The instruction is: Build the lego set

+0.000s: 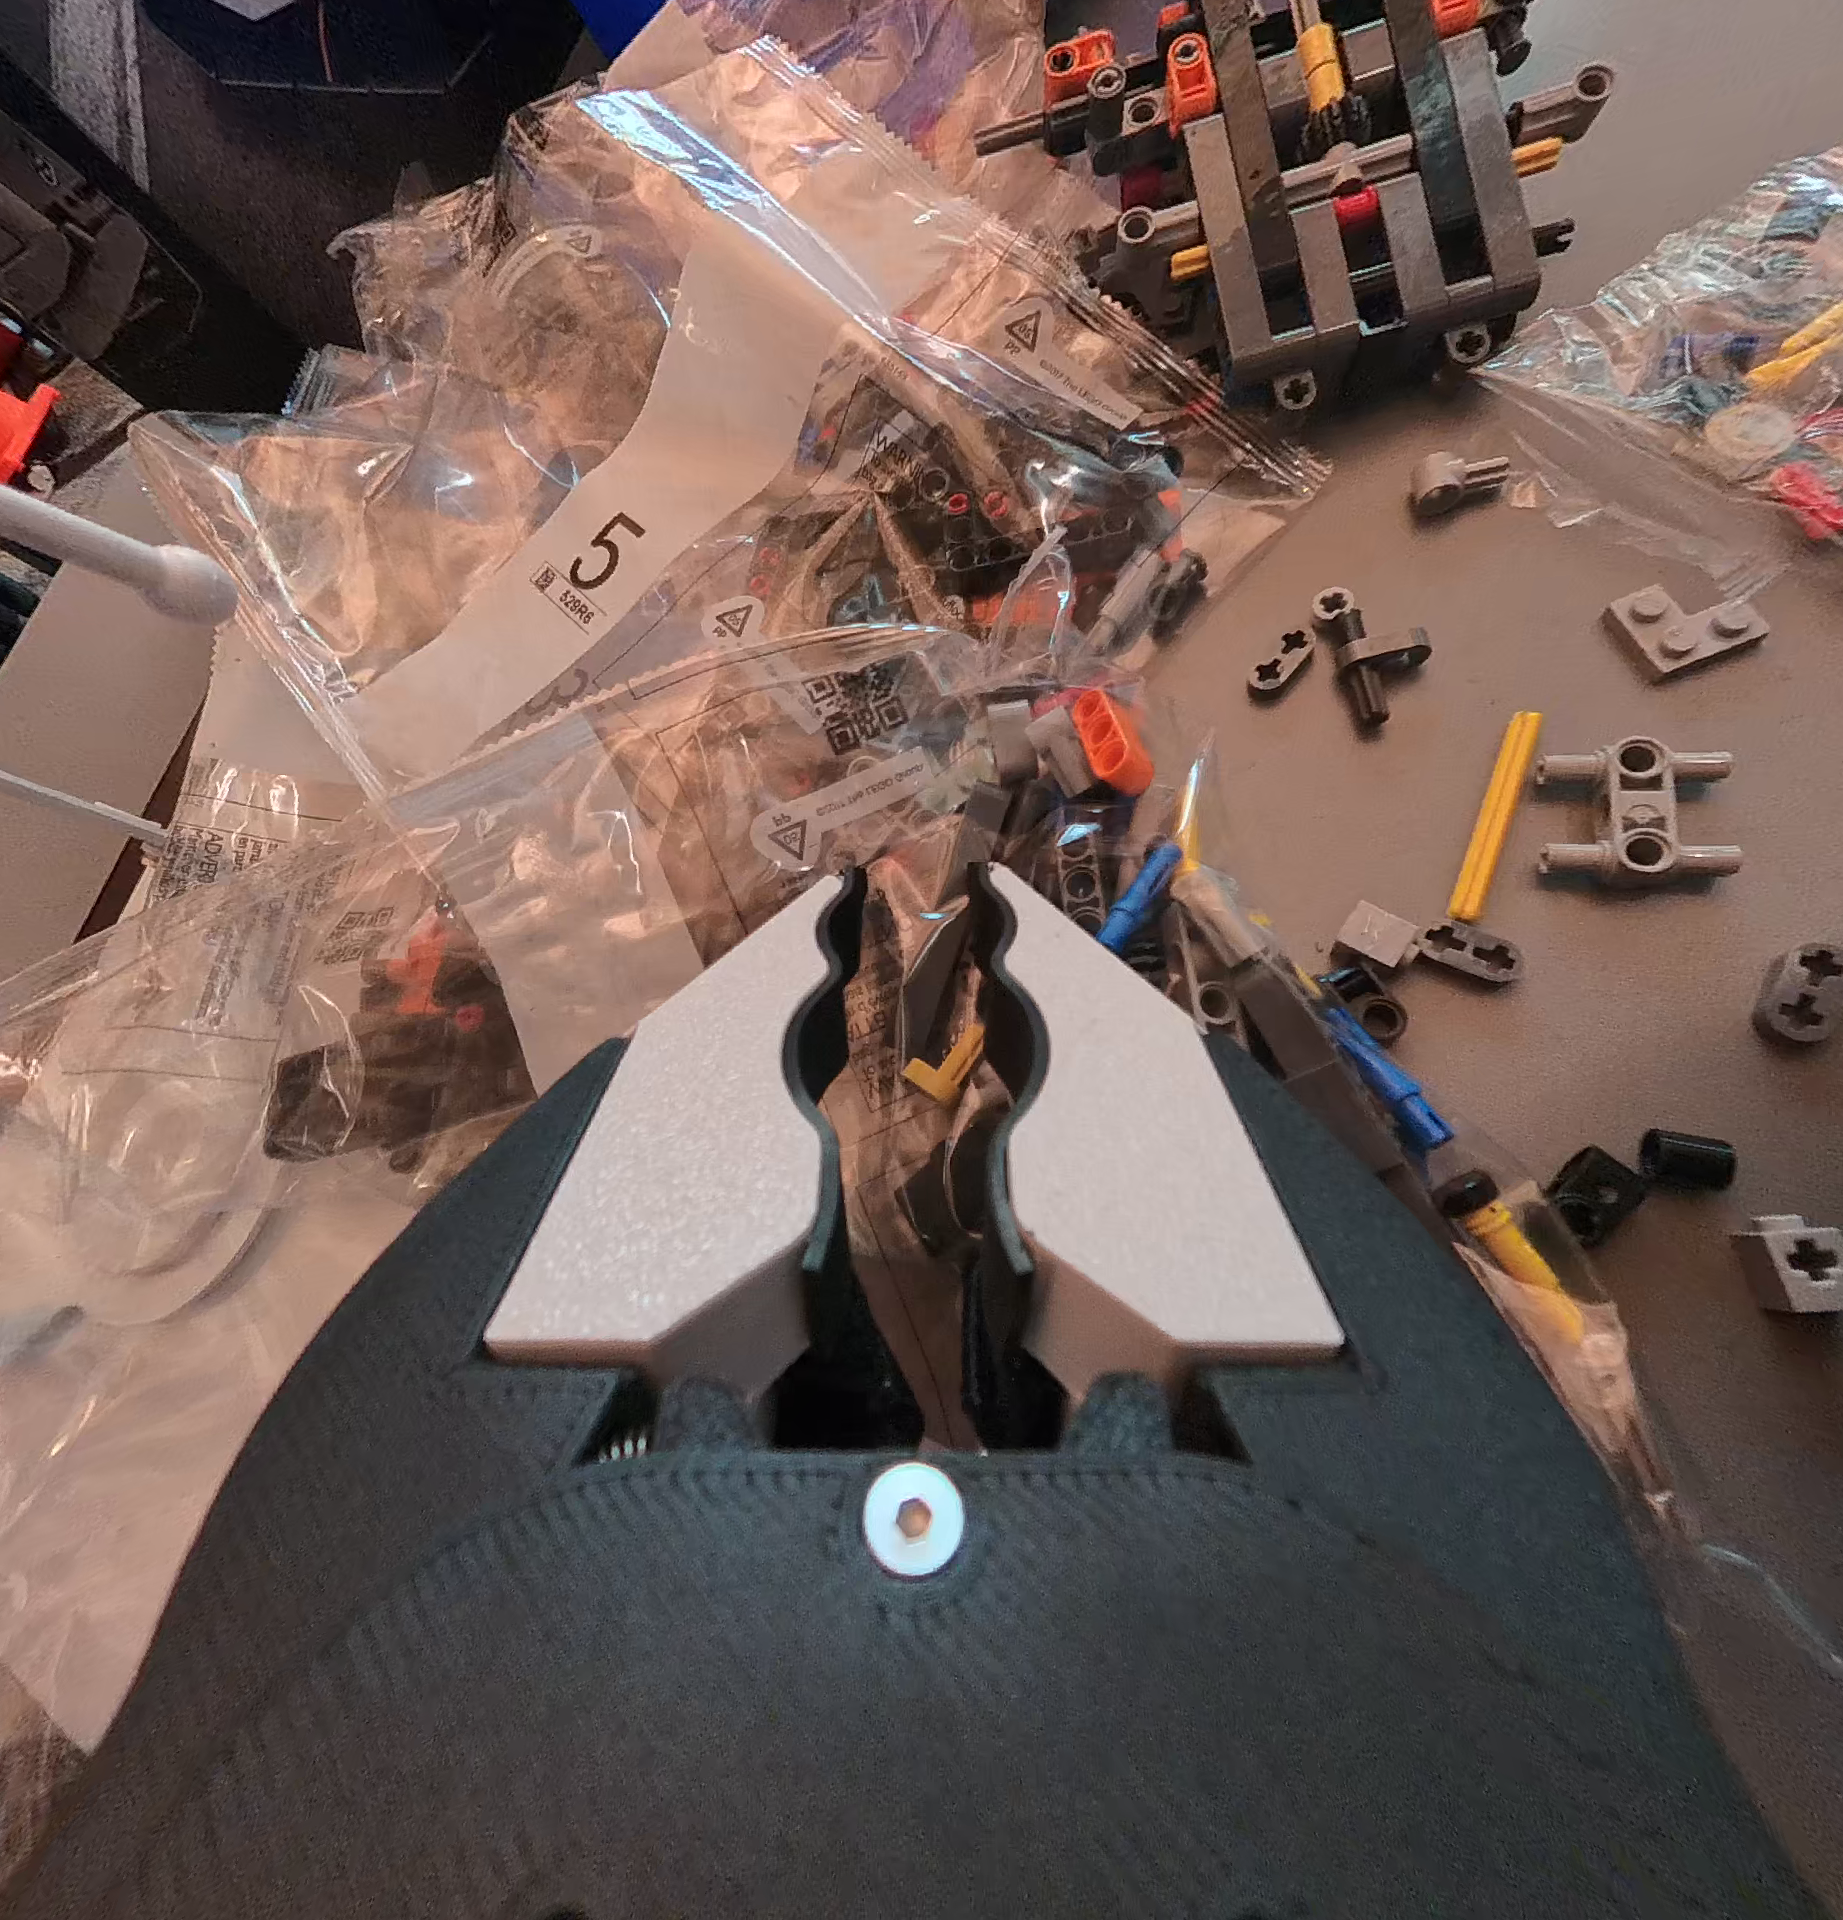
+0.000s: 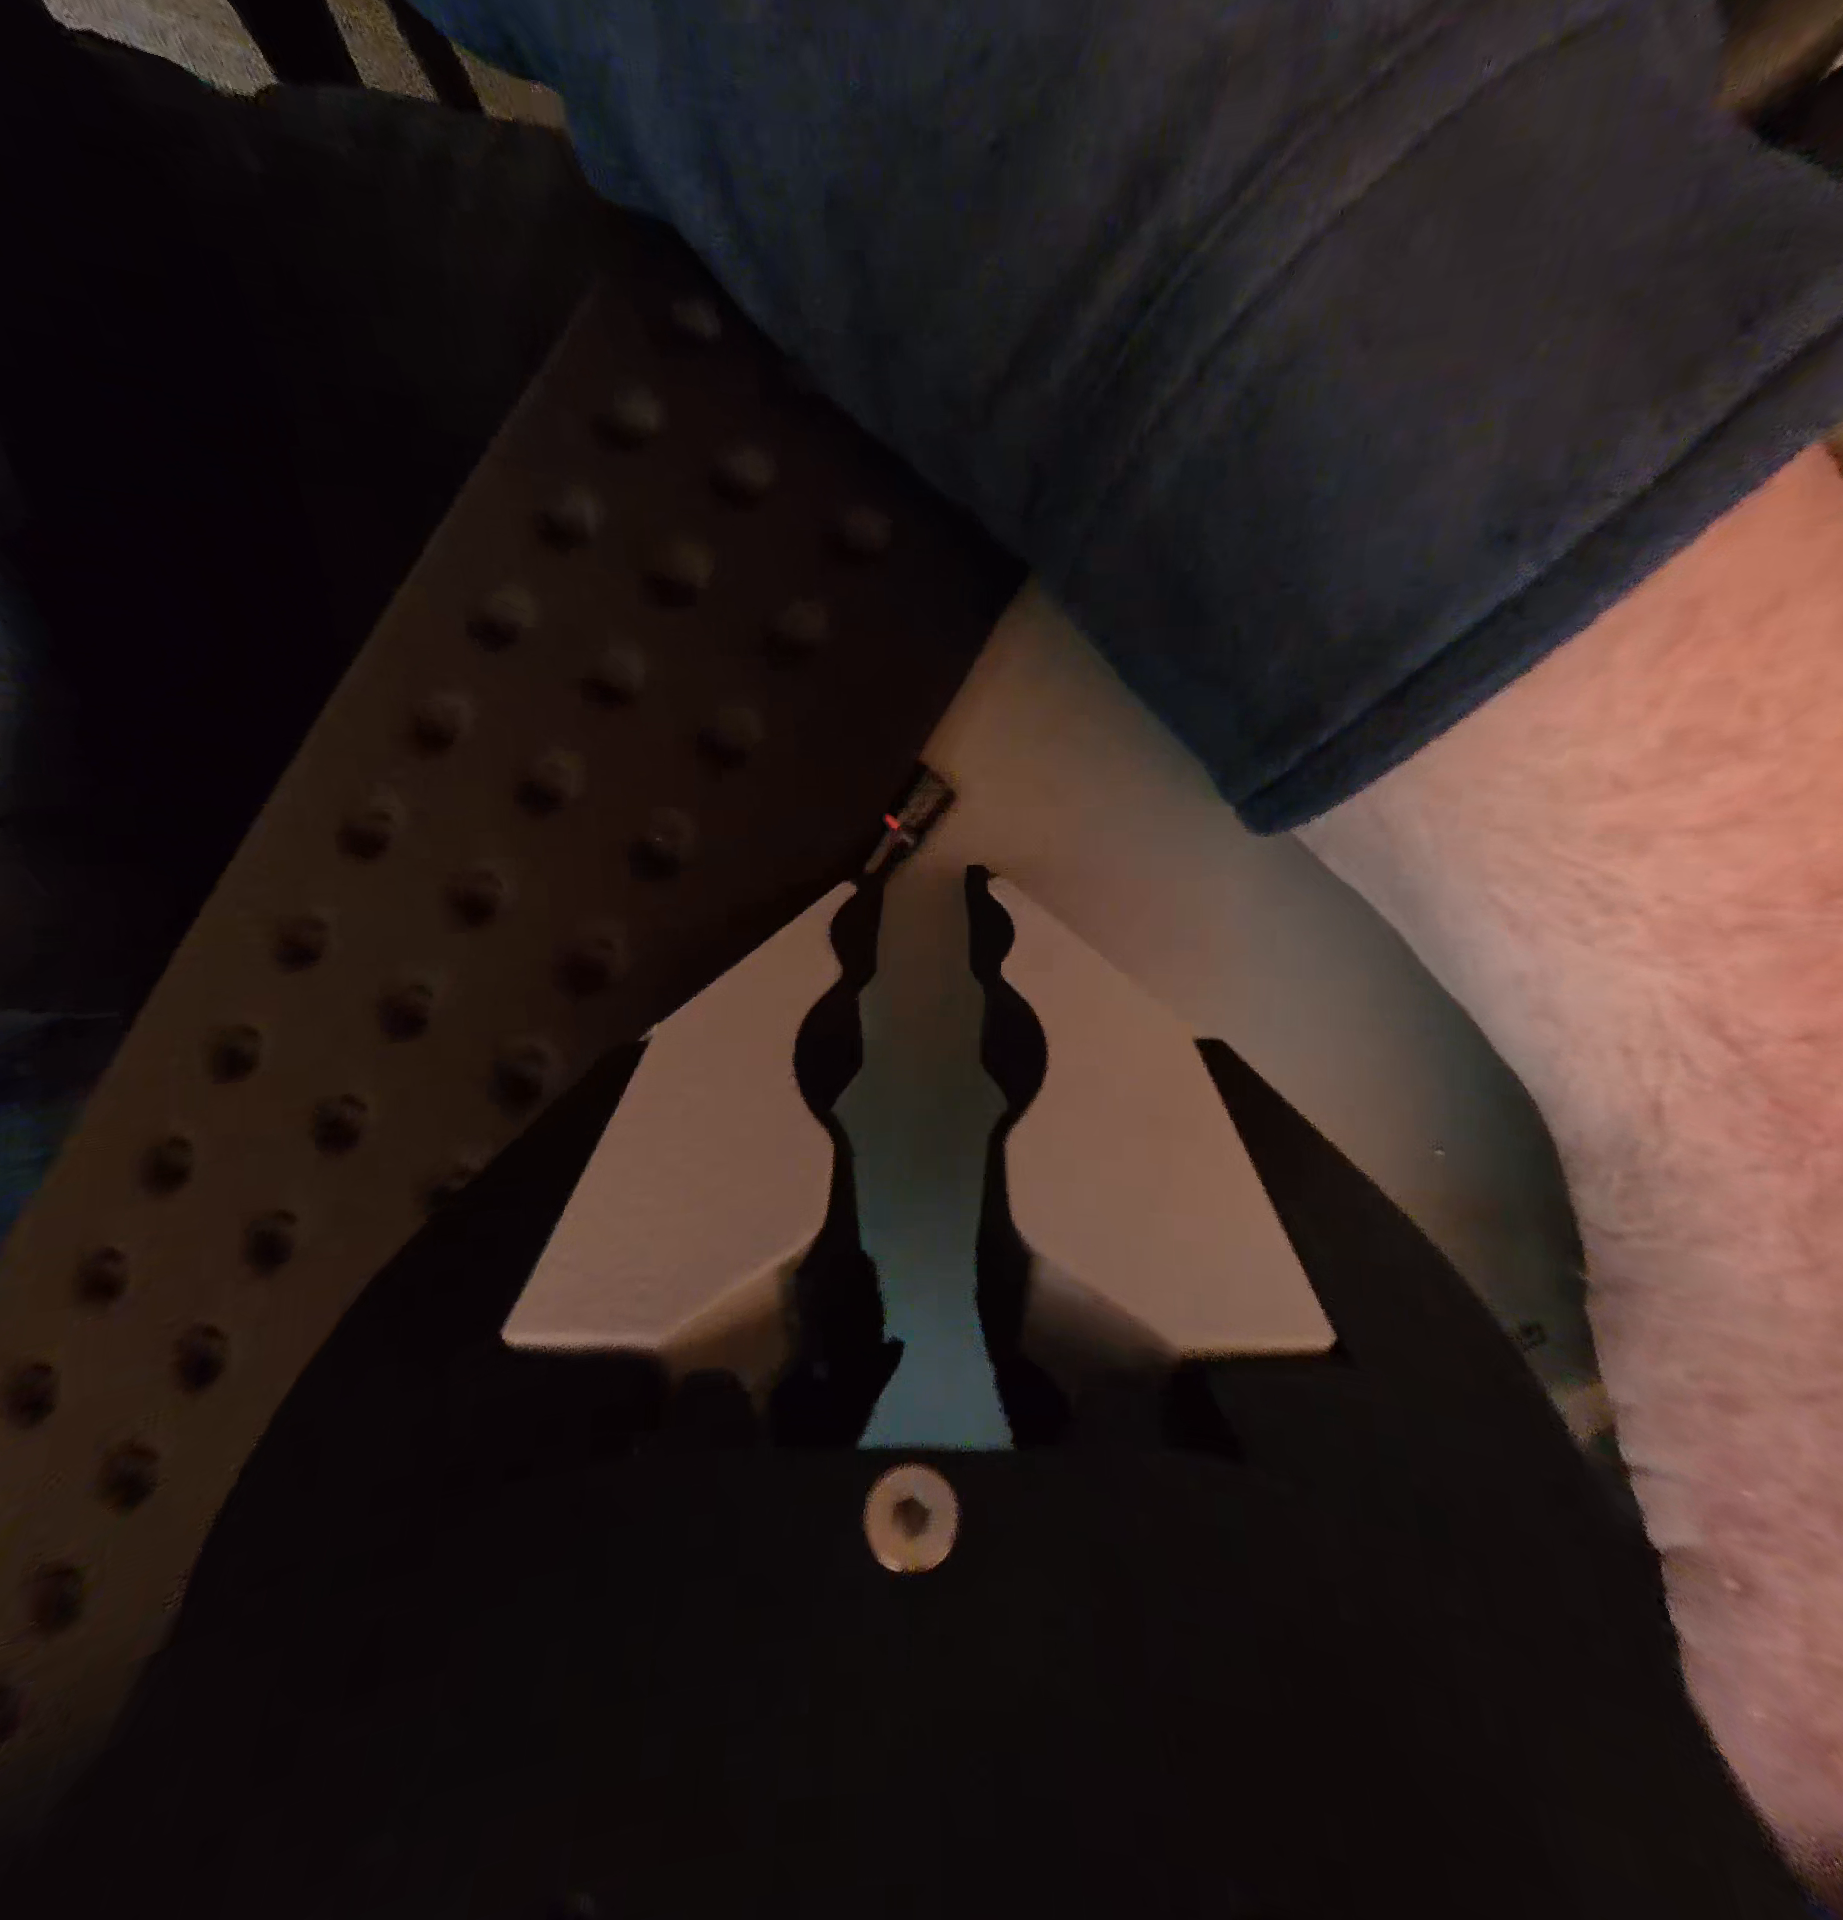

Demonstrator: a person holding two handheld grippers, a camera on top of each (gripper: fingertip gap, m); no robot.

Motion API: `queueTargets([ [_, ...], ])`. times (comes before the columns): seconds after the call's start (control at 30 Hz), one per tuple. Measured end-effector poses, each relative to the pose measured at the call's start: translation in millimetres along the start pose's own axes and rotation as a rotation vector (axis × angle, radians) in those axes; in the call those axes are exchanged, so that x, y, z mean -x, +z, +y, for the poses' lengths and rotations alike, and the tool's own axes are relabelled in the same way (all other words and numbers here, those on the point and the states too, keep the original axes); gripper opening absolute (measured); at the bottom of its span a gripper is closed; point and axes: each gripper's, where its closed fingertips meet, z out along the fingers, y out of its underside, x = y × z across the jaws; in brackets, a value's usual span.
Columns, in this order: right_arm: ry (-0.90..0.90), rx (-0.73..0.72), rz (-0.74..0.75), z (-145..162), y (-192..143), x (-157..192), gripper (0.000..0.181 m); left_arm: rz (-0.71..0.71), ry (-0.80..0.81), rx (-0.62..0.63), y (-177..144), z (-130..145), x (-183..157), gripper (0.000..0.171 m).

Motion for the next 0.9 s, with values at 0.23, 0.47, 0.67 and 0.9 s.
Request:
queueTargets([
  [0.23,0.051,0.056,0.128,8.1,-1.3,-23.6,0.004,-0.001,0.001,-0.001,0.0,0.0,0.0,0.019],
  [0.47,0.046,0.069,-0.004,28.2,-37.2,5.2,0.031,0.001,0.0,-0.001,-0.5,0.6,0.6,0.019],
  [0.67,0.066,0.09,-0.106,50.7,-49.6,31.6,0.038,0.005,0.001,-0.003,0.6,0.3,0.7,0.02],
  [0.9,0.025,0.117,-0.071,52.0,-42.5,33.0,0.026,0.005,0.0,-0.003,1.1,0.0,0.8,0.019],
])
